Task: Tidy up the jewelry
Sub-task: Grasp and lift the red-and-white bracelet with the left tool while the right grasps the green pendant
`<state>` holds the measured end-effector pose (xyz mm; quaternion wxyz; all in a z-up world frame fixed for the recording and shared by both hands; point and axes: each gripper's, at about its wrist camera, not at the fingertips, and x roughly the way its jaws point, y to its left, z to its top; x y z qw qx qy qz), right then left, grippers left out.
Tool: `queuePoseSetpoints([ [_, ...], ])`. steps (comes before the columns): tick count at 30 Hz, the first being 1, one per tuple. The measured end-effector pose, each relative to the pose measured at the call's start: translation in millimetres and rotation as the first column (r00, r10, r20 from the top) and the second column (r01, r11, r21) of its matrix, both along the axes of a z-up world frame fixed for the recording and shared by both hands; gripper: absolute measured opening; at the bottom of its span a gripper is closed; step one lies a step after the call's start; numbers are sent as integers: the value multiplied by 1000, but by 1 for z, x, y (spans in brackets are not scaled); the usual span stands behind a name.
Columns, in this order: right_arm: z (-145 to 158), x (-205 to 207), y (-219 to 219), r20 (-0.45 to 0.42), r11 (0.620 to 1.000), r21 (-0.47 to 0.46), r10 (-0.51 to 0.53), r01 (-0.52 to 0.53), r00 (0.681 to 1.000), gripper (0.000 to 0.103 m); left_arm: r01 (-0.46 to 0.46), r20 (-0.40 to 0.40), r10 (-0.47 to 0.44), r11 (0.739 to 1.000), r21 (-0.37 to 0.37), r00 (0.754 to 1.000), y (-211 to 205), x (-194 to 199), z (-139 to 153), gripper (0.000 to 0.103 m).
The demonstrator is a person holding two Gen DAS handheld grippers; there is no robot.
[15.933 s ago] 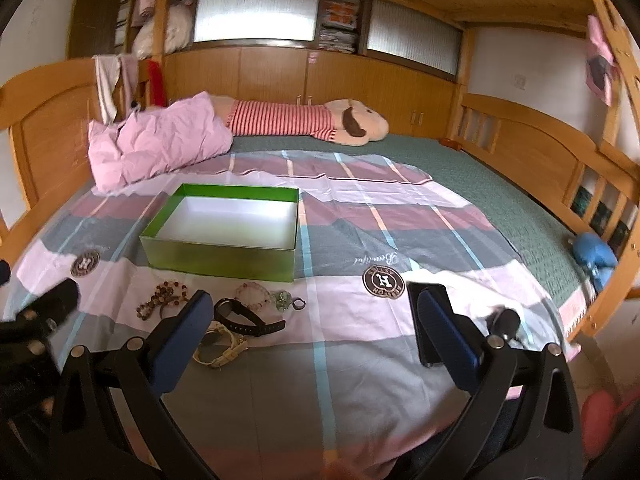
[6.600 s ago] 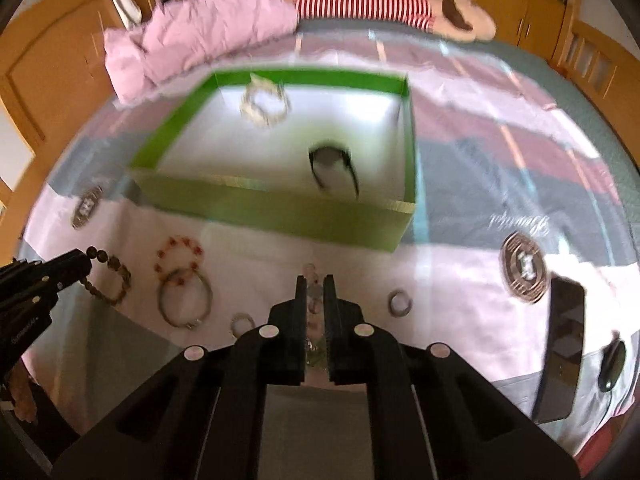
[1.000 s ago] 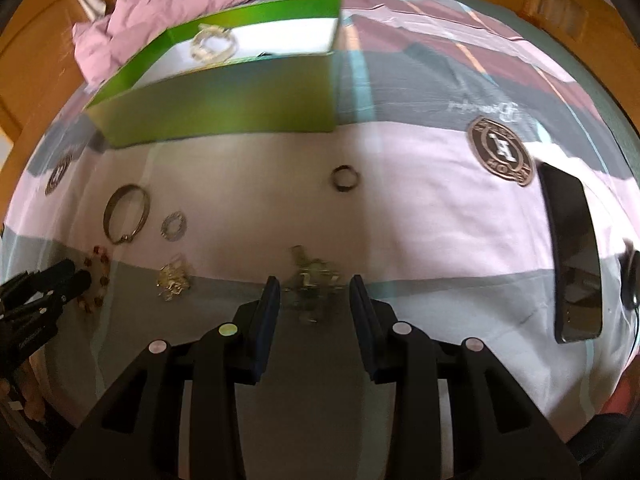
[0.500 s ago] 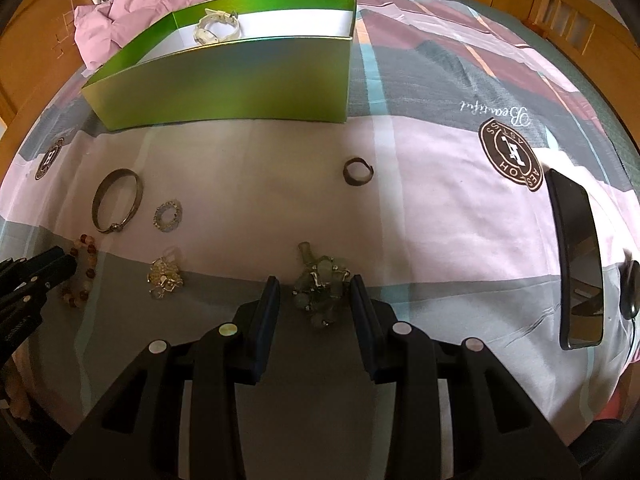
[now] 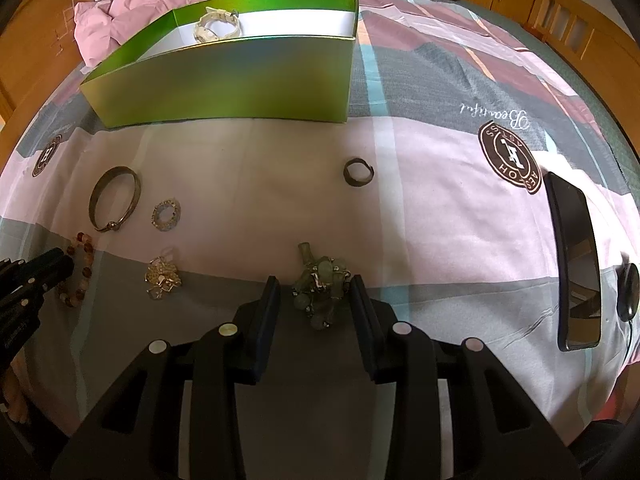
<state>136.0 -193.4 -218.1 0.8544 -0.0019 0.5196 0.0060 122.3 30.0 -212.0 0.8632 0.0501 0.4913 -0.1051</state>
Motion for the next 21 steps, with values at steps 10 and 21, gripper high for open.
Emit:
queuePoseSetpoints([
  [10, 1, -4, 8, 10, 998, 28, 48, -48, 999, 22, -1, 7, 1, 1000, -7, 1000, -1, -2, 1, 9],
  [21, 18, -11, 15, 13, 989, 115, 89, -89, 996, 22, -4, 31, 6, 999, -37, 1000, 2, -3, 9, 9],
])
